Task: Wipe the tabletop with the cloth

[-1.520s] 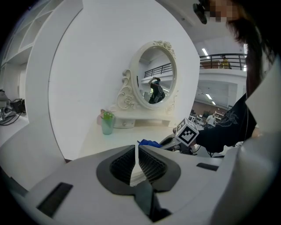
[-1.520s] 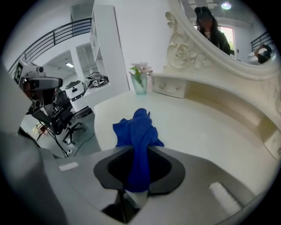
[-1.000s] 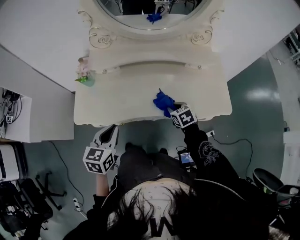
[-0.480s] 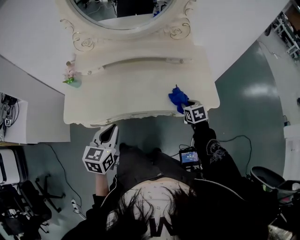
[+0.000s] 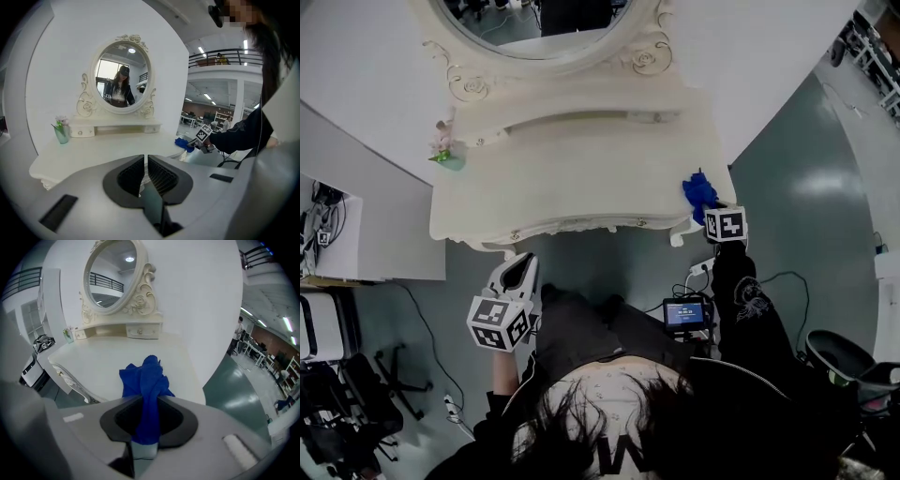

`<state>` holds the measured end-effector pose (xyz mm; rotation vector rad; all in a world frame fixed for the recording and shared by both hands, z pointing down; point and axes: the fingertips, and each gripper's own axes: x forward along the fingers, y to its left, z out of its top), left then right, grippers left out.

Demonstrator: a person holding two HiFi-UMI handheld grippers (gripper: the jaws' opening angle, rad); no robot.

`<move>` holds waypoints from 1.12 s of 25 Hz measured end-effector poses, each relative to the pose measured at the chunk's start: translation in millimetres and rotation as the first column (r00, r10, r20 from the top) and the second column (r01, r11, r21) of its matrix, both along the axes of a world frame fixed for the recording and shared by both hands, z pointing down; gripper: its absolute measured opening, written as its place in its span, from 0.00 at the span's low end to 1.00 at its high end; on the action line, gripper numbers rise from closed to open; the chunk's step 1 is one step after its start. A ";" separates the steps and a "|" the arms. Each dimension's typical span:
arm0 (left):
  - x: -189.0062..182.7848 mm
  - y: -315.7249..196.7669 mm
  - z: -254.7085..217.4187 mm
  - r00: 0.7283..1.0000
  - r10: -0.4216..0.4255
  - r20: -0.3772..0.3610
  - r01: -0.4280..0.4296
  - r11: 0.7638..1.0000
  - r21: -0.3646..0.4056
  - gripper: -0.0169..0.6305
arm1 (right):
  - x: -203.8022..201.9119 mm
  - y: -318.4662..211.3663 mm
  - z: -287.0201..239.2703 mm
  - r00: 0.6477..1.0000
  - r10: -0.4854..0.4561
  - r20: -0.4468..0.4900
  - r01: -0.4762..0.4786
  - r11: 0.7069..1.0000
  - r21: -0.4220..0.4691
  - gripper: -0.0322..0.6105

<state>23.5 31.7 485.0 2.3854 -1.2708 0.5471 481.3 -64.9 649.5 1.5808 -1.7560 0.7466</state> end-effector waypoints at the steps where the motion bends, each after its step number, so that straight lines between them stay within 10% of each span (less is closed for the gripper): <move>1: -0.4 3.0 -0.3 1.000 -0.005 0.002 0.005 1.000 0.000 0.03 | 7.8 2.6 0.7 1.000 0.020 -0.004 -0.020 1.000 0.001 0.19; 16: -2.9 32.1 7.3 1.000 -0.019 0.005 0.019 0.999 -0.026 0.03 | 29.7 27.2 -10.3 0.987 0.146 0.062 -0.149 0.987 0.056 0.19; 28: -26.2 46.9 7.9 1.000 0.026 -0.004 -0.027 0.998 -0.053 0.03 | -100.1 48.7 -87.7 0.963 -0.014 0.270 -0.042 0.979 0.202 0.19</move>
